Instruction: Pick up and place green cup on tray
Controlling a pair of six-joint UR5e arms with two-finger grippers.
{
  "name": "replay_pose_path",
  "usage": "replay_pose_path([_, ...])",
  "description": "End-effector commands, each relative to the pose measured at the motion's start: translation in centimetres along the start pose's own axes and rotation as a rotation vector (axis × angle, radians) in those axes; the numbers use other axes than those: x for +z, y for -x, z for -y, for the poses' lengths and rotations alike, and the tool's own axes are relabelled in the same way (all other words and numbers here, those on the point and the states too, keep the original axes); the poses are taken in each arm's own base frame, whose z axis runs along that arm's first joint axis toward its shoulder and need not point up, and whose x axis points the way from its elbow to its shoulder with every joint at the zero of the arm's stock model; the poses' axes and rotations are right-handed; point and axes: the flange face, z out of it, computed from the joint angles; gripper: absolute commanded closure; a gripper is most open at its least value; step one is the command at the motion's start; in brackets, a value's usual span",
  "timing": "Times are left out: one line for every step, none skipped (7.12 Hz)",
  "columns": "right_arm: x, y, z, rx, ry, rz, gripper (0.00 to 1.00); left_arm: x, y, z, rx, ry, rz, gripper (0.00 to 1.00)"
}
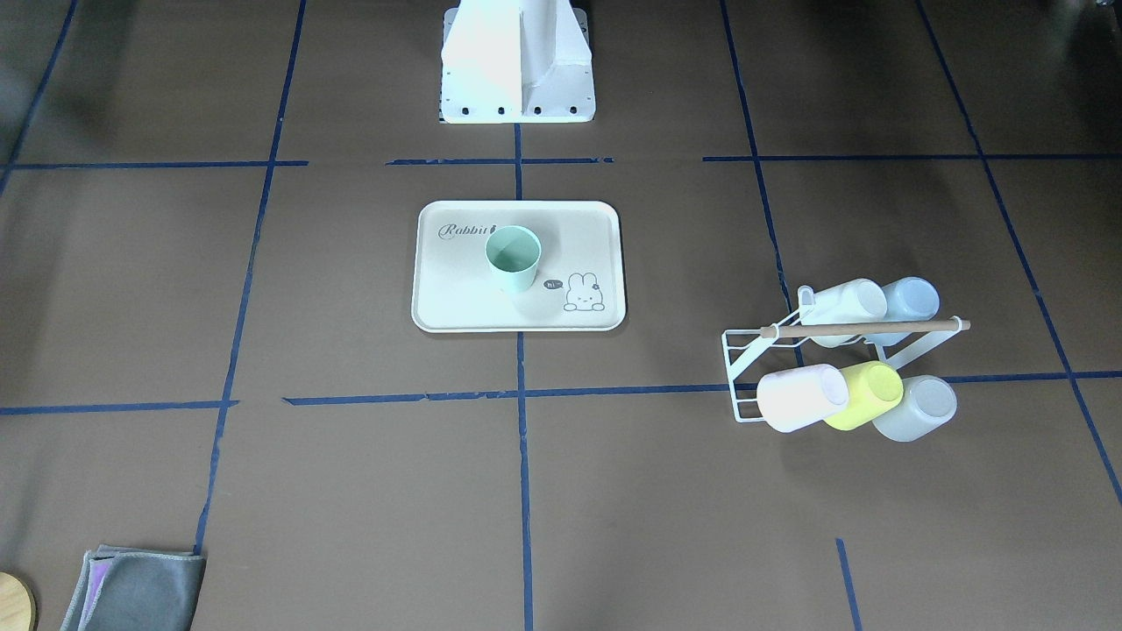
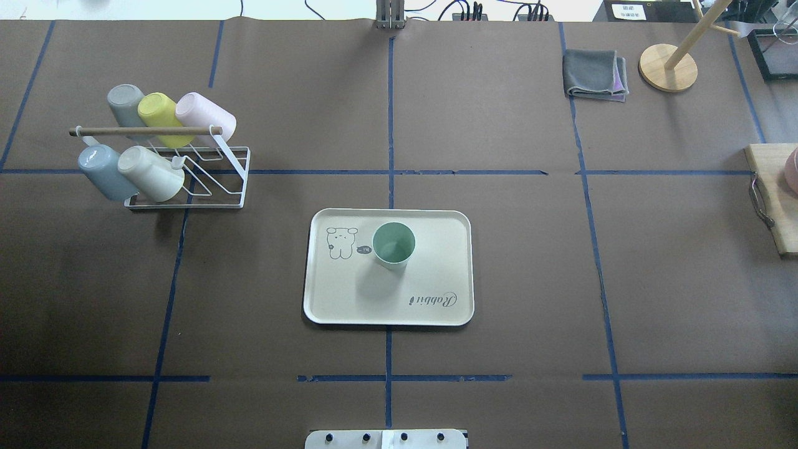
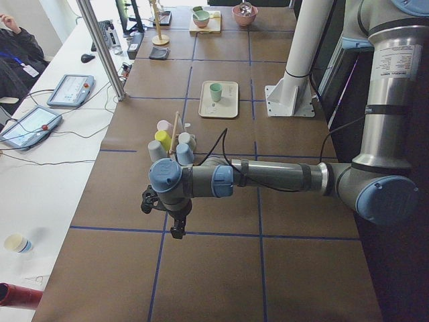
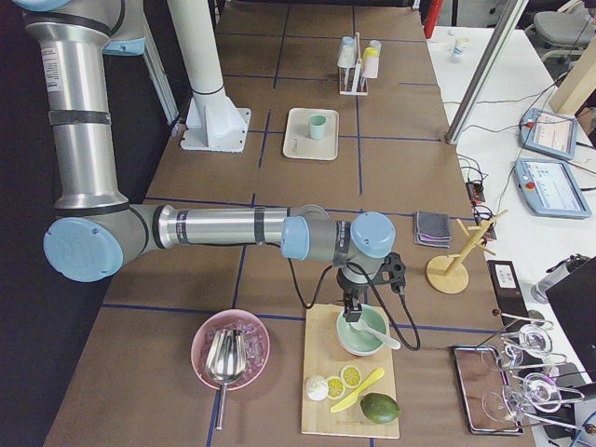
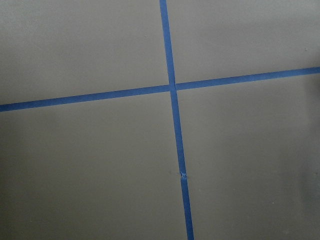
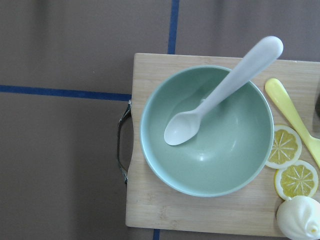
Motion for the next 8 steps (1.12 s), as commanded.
replay_pose_path([-0.05,-0.01,-0.36,0.004,-0.022,0.003,0.00,0.02,0.02,-0.05,0.003,-0.001,0.001,0.00])
replay_pose_path([0.17,-0.24,-0.43,0.011,-0.021,0.002,0.00,0.01,0.01,-0.03,0.007,-0.002,0.001,0.00])
replay_pose_path([-0.01,-0.03,-0.43,0.020,-0.027,0.003,0.00,-0.06,0.05,-0.04,0.010,-0.004,0.001,0.00])
replay_pose_path([0.05,-0.10,-0.38,0.000,-0.051,0.001,0.00,0.00,0.00,-0.02,0.011,-0.003,0.001,0.00])
replay_pose_path([-0.09,0.02,-0.25,0.002,-0.064,0.001,0.00,0.01,0.04,-0.04,0.010,-0.001,0.004,0.00])
replay_pose_path([-0.37,0.32,-0.13,0.018,-0.071,0.004,0.00,0.01,0.07,-0.04,0.010,-0.001,0.007,0.00])
replay_pose_path([-0.38,0.34,-0.06,0.018,-0.071,0.006,0.00,0.01,0.07,-0.04,0.010,-0.001,0.007,0.00])
replay_pose_path([-0.44,0.37,0.01,0.017,-0.072,0.004,0.00,0.06,0.14,-0.06,0.009,0.001,0.008,0.00])
